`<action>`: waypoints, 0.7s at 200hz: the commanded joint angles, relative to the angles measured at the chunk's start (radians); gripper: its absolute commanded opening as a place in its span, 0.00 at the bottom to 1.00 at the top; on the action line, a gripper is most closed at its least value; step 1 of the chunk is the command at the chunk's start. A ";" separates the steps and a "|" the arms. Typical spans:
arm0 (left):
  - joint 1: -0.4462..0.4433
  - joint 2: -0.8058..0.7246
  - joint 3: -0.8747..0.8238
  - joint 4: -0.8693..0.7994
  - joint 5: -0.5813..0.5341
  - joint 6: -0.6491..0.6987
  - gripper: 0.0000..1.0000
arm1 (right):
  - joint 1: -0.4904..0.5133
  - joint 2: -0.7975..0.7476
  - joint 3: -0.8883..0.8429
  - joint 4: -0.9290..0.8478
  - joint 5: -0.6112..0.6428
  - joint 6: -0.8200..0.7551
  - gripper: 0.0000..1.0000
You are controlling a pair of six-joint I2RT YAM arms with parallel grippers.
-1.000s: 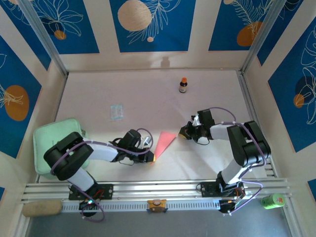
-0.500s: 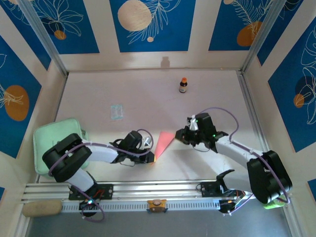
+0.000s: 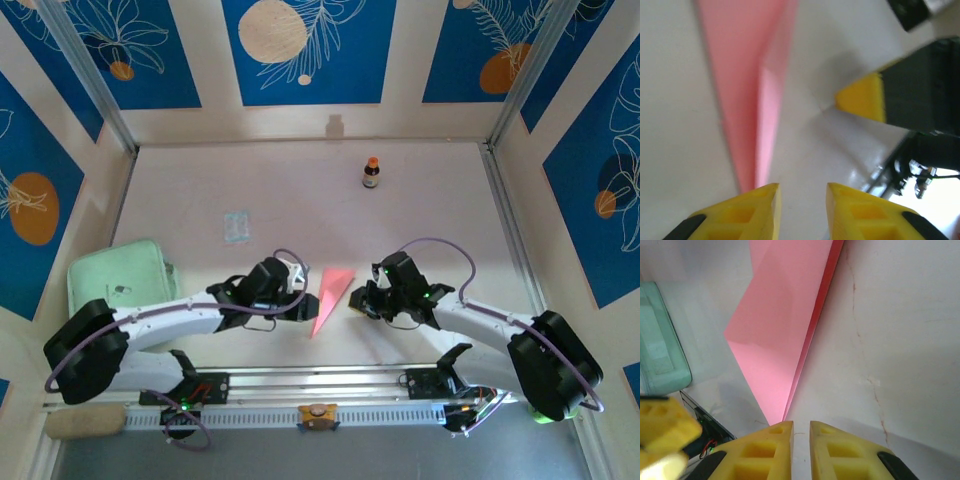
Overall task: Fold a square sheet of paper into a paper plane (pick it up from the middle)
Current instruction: Fold the wing for the fifth time at the center of the table, then move the paper plane to the center of the table.
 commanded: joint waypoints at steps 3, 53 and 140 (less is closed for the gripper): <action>0.075 0.061 0.020 -0.078 0.074 0.073 0.31 | 0.023 0.016 0.001 0.025 0.024 0.035 0.18; 0.119 0.208 0.083 -0.031 0.182 0.106 0.34 | 0.075 0.129 0.057 0.055 0.023 0.036 0.19; 0.121 0.308 0.108 -0.008 0.230 0.105 0.29 | 0.116 0.233 0.101 0.084 0.033 0.041 0.18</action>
